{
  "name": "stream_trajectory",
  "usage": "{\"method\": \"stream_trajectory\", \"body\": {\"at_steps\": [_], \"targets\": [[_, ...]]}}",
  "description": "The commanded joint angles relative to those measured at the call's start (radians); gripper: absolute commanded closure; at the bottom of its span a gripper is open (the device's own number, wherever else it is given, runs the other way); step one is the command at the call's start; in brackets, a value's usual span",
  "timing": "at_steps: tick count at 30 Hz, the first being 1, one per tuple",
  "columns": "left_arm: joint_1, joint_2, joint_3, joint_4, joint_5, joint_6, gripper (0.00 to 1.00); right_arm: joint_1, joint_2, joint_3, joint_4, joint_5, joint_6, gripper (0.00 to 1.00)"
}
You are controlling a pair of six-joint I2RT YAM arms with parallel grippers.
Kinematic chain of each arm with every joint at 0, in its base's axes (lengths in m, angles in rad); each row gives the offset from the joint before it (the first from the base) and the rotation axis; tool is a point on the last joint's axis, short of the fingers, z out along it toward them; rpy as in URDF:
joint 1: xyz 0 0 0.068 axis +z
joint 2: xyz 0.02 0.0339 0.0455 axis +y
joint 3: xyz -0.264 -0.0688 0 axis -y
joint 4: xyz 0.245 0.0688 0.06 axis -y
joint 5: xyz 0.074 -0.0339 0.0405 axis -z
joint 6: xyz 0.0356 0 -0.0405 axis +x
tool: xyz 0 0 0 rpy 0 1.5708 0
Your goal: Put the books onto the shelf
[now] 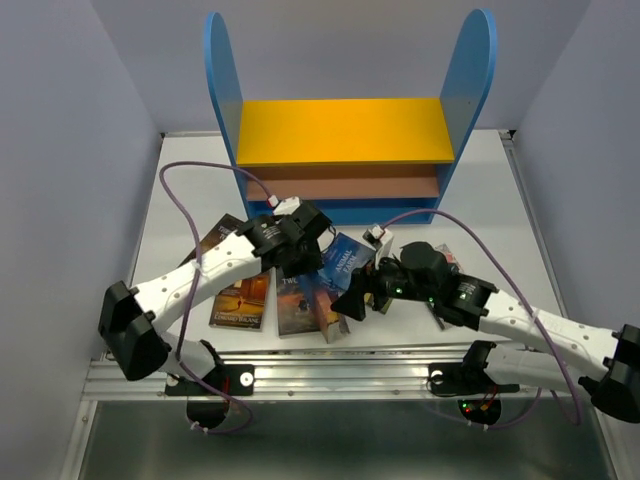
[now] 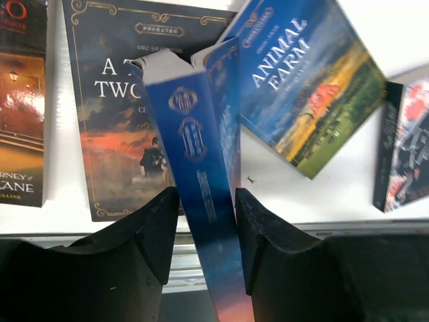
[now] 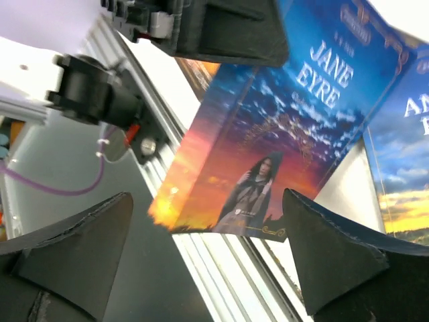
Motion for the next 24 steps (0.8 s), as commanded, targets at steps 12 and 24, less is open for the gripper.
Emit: {"method": "stream_trajectory", "body": {"at_steps": [12, 24], "targets": [[-0.016, -0.257, -0.216, 0.179, -0.064, 0.116, 1.00, 0.005, -0.131, 0.077, -0.100, 0.309, 0.008, 0.00], [-0.016, -0.370, -0.120, 0.366, -0.048, 0.225, 1.00, 0.005, -0.163, 0.050, -0.106, 0.487, 0.081, 0.00]]}}
